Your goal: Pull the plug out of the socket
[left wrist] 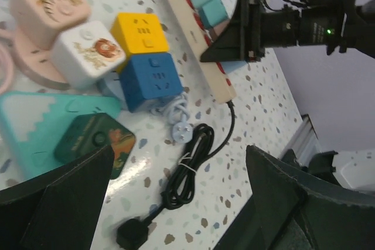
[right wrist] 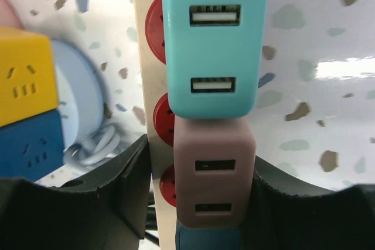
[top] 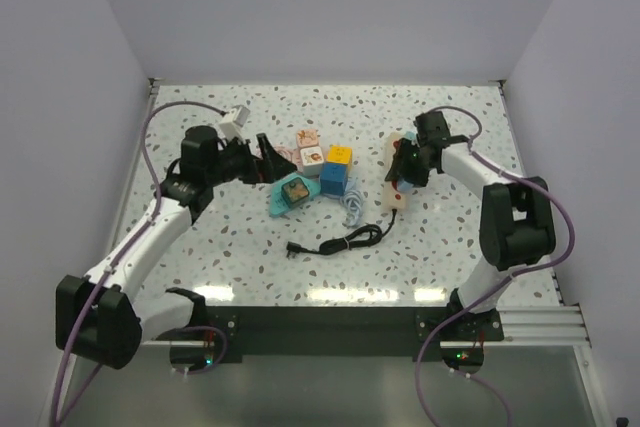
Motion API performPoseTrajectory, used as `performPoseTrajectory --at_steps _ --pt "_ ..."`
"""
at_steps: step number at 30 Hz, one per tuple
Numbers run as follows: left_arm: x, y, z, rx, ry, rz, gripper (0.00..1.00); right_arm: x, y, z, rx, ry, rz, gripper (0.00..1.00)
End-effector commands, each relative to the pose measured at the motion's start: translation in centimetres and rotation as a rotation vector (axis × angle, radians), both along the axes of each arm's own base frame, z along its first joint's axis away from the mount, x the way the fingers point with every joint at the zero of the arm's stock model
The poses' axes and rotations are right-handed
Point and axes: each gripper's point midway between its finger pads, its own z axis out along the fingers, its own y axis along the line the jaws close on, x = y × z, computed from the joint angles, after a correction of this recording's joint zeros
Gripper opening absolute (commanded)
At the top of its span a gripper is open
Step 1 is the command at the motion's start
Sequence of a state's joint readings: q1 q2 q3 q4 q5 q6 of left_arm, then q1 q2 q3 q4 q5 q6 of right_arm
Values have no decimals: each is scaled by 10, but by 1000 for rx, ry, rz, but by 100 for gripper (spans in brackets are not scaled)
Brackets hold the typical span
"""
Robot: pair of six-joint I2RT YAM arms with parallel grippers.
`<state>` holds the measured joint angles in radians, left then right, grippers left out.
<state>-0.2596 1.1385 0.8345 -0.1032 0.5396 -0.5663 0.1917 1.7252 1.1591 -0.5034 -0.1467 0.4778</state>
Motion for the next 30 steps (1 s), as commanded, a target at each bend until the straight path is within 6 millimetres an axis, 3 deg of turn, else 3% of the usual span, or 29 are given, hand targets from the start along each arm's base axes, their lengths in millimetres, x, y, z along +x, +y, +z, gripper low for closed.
performPoseTrajectory --at_steps 1,2,7,10,12,14,16,18,19,20,25,30 --pt "-6 -51 28 -73 -37 -130 100 -3 43 37 205 -63 77 0" --pt "-3 -64 27 -76 -47 -143 100 -3 42 37 220 -61 62 0" --pt "-25 -133 20 -90 -28 -263 100 -13 38 28 264 15 -53 0" --pt "-35 -170 -8 -40 19 -322 100 -17 37 27 263 29 -81 0" --pt "-45 -188 -16 -24 33 -353 100 -18 36 30 262 36 -95 0" --pt "-41 -202 -25 5 31 -344 100 -19 34 35 260 42 -110 0" --pt "-42 -214 -27 31 21 -348 100 -22 33 40 261 49 -125 0" --pt "-39 -220 -48 90 47 -336 100 -27 34 42 267 68 -130 0" --pt "-36 -222 -49 106 34 -332 100 -28 34 42 270 72 -131 0" --pt "-31 -223 -62 139 45 -315 100 -30 34 41 271 78 -133 0" --pt "-19 -228 -85 186 45 -301 100 -40 36 40 289 90 -127 0" --pt "-19 -232 -116 229 90 -326 100 -43 36 44 294 79 -126 0"
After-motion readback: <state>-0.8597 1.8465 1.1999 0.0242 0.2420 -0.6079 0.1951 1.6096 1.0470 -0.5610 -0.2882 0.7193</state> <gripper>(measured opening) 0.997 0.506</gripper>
